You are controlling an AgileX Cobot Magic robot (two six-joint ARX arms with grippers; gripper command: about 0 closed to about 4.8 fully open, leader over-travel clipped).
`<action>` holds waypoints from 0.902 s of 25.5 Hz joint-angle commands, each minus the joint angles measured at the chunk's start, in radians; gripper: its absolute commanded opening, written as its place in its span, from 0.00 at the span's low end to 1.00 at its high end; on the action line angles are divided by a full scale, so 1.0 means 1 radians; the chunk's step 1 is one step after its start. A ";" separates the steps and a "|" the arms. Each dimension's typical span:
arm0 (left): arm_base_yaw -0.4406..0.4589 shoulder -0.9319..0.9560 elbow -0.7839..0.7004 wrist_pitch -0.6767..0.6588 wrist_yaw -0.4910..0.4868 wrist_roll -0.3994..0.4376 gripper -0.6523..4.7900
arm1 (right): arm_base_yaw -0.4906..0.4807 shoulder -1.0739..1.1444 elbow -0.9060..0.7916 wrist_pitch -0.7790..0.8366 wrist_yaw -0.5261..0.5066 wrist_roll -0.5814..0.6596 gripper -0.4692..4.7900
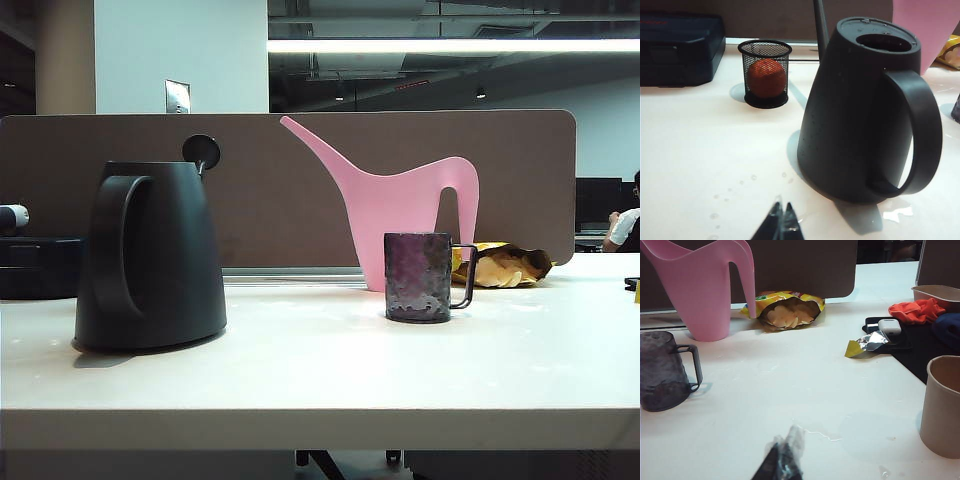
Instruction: Pour the water from the cup into the kettle.
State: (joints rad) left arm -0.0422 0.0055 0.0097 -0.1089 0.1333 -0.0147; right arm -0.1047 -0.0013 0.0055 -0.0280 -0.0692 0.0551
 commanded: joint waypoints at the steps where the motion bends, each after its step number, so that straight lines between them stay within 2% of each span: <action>1: 0.000 0.001 0.001 0.013 0.001 0.006 0.11 | 0.001 -0.001 0.003 0.010 -0.013 -0.002 0.08; 10: -0.001 0.001 0.002 0.013 0.001 0.006 0.11 | 0.001 -0.001 0.004 0.010 -0.026 -0.002 0.08; 12: -0.001 0.001 0.002 0.013 0.002 0.006 0.11 | 0.001 -0.001 0.010 0.008 -0.085 -0.002 0.08; 16: 0.000 0.001 0.003 0.013 0.014 0.003 0.11 | 0.002 -0.001 0.042 -0.003 -0.125 -0.002 0.08; 23: 0.000 0.001 0.003 0.013 0.176 0.002 0.11 | 0.002 0.003 0.146 -0.080 -0.134 0.040 0.08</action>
State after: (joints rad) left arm -0.0422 0.0055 0.0101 -0.1089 0.2543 -0.0158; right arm -0.1047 -0.0002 0.1333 -0.0948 -0.1894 0.0681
